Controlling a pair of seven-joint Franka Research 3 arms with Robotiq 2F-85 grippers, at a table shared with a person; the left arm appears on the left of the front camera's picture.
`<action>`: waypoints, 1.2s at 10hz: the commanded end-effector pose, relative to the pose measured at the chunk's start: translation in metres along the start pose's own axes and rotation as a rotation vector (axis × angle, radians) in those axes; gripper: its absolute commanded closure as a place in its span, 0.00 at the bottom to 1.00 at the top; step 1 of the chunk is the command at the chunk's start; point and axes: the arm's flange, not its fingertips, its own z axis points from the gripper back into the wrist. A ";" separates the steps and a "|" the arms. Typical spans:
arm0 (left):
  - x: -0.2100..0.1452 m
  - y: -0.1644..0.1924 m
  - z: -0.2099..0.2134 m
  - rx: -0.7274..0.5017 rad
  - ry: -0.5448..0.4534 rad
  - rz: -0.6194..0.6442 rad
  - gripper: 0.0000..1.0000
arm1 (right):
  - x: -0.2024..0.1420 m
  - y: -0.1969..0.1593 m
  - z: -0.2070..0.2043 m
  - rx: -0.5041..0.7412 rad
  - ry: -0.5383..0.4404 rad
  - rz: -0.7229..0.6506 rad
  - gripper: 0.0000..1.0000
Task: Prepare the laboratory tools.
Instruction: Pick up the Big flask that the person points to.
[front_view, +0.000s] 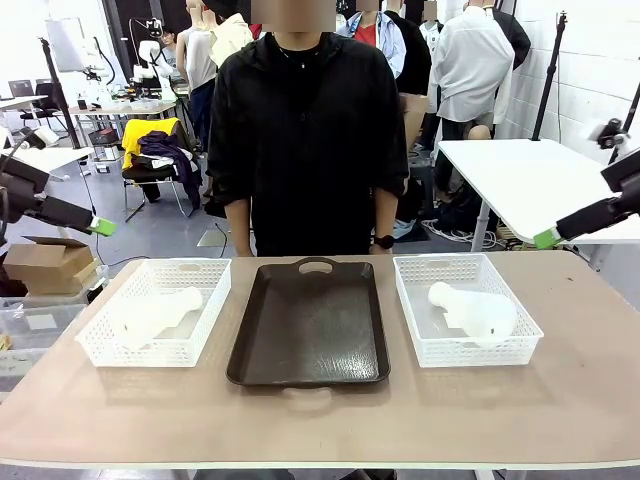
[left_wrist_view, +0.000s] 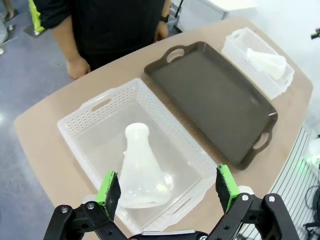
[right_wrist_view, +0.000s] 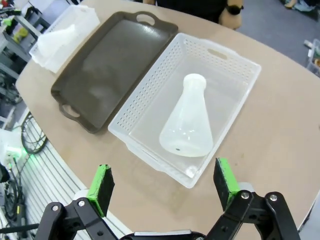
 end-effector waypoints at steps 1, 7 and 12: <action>-0.005 0.007 0.004 -0.017 0.039 -0.073 0.00 | -0.008 -0.014 0.009 0.040 -0.030 -0.011 0.00; -0.033 0.013 0.024 -0.082 -0.057 -0.005 0.00 | -0.017 -0.023 -0.010 0.074 0.043 -0.040 0.00; -0.039 0.009 0.021 -0.081 -0.046 0.008 0.00 | -0.007 -0.017 -0.025 0.109 0.066 -0.017 0.00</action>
